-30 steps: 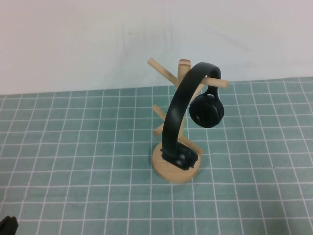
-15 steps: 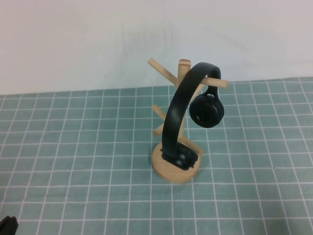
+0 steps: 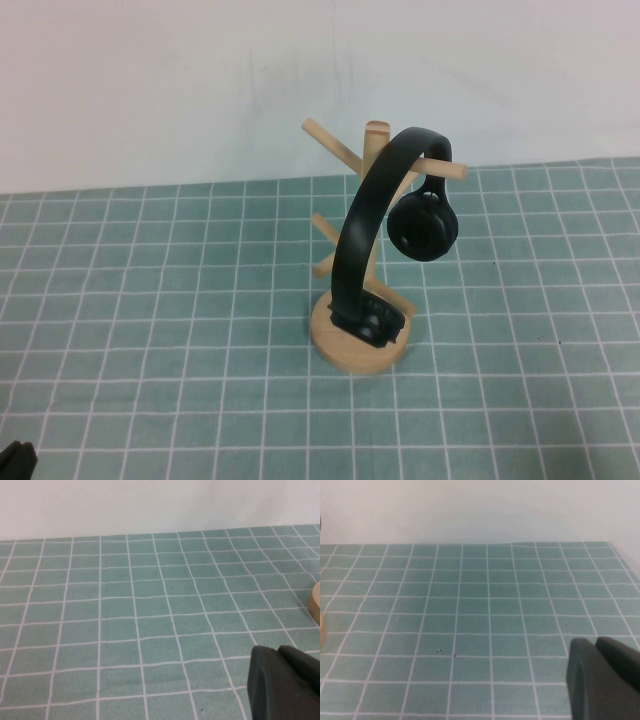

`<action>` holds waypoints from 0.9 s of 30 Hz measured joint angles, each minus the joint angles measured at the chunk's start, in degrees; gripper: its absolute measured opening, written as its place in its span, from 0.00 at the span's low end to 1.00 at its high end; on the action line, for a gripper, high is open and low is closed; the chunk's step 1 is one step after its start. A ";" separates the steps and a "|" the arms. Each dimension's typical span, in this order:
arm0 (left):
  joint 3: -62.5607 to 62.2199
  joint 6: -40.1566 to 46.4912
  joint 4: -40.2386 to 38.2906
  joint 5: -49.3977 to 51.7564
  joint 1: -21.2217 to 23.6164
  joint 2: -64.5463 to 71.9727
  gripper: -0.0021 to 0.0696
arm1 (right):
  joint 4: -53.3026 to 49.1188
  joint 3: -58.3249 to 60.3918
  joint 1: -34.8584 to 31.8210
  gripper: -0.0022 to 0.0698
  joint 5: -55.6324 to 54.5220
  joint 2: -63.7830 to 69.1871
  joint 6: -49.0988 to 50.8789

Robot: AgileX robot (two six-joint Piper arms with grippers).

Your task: Take out the headphones from the headphone stand

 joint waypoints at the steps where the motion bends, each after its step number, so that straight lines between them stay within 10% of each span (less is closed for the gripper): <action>1: 0.00 0.00 0.00 0.00 0.00 0.00 0.02 | 0.00 0.00 0.00 0.02 0.00 0.00 0.00; 11: 0.00 0.00 0.00 0.00 0.00 0.00 0.02 | 0.68 0.00 0.00 0.02 -4.70 0.00 0.00; 21: 0.00 0.00 0.00 0.00 0.00 0.00 0.02 | 1.20 -0.53 0.00 0.02 -58.55 0.00 3.24; 27: 0.00 0.00 0.00 0.00 0.00 0.00 0.02 | 1.11 -8.15 0.00 0.02 -61.15 0.00 8.54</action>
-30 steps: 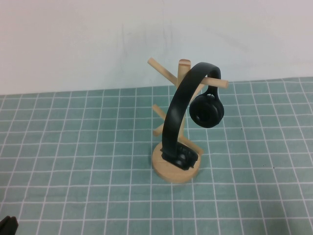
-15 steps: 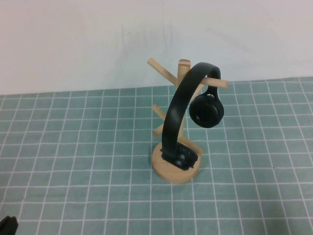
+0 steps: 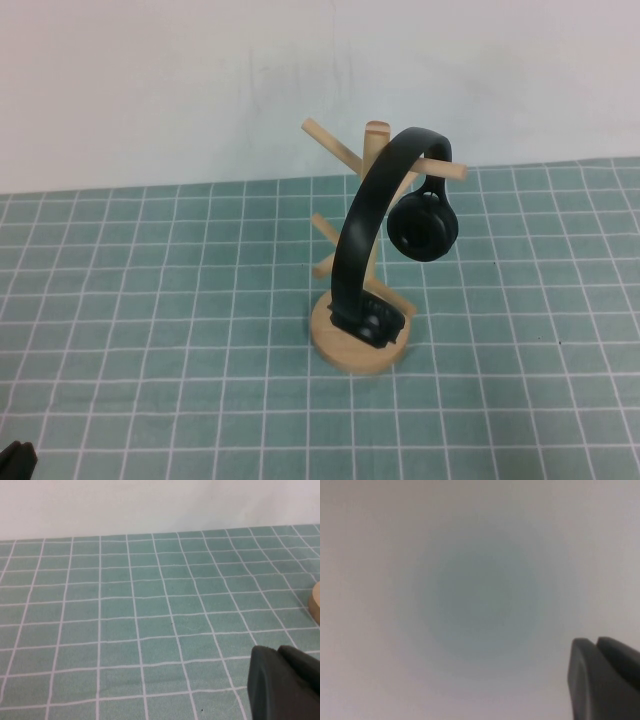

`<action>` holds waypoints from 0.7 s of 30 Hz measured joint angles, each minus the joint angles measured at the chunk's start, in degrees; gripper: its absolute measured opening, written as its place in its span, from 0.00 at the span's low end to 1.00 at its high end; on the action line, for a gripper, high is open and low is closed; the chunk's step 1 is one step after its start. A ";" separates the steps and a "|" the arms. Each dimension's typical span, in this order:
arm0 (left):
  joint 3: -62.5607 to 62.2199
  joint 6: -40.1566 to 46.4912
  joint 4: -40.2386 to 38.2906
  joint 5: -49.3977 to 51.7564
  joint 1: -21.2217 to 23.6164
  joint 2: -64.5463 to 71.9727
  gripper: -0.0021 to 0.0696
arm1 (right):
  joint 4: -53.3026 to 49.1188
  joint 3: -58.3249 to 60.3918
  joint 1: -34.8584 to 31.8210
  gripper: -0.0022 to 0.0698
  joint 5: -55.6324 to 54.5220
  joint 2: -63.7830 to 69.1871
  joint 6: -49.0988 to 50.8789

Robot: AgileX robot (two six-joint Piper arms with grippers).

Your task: Take out the headphones from the headphone stand

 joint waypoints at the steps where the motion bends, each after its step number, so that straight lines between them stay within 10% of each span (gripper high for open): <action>1: 0.00 0.00 0.00 0.00 0.00 0.00 0.02 | 0.00 -1.70 0.00 0.02 1.72 0.09 1.28; 12: 0.00 0.00 0.00 0.00 0.00 0.00 0.02 | 2.57 -23.20 0.00 0.02 47.42 12.26 5.48; 21: 0.00 0.00 0.00 0.00 0.00 0.00 0.02 | 1.90 -23.95 0.00 0.02 56.46 23.36 2.94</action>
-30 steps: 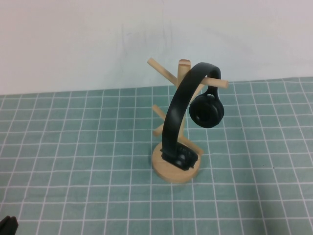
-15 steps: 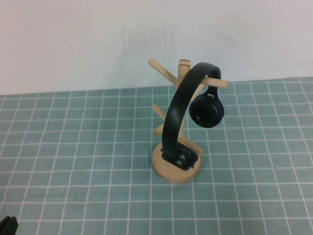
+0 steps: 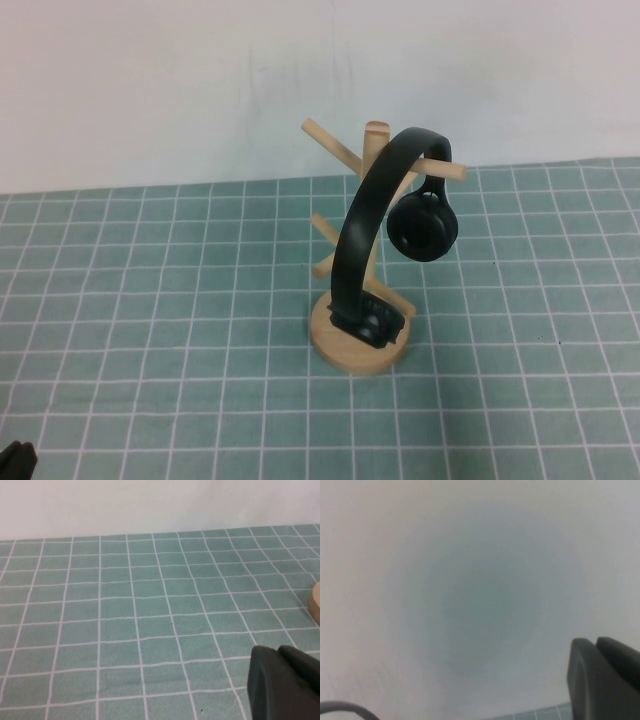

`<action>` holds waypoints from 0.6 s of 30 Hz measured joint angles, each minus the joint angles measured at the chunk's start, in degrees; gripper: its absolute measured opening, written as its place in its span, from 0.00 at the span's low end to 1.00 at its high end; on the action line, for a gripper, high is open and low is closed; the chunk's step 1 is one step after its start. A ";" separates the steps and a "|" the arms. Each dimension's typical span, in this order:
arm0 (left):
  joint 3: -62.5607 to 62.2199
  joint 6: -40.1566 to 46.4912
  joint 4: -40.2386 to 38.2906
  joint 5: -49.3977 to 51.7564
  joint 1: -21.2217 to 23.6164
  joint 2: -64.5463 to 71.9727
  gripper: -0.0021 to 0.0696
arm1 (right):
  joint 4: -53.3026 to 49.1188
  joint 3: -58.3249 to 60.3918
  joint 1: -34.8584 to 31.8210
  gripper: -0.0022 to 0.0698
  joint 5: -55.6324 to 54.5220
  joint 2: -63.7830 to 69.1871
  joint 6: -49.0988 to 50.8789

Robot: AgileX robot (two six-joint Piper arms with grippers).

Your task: Take out the headphones from the headphone stand

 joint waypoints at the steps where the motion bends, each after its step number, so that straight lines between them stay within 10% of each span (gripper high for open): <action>1: 0.00 0.00 0.00 0.00 0.00 0.00 0.02 | 0.12 0.00 0.00 0.02 0.11 0.75 0.00; 13: 0.00 0.00 0.00 0.00 0.00 0.00 0.02 | 22.93 0.00 0.00 0.02 8.60 12.57 0.67; 18: 0.00 0.00 0.00 0.00 0.00 0.00 0.02 | 36.63 -0.04 0.00 0.02 19.43 21.29 -15.11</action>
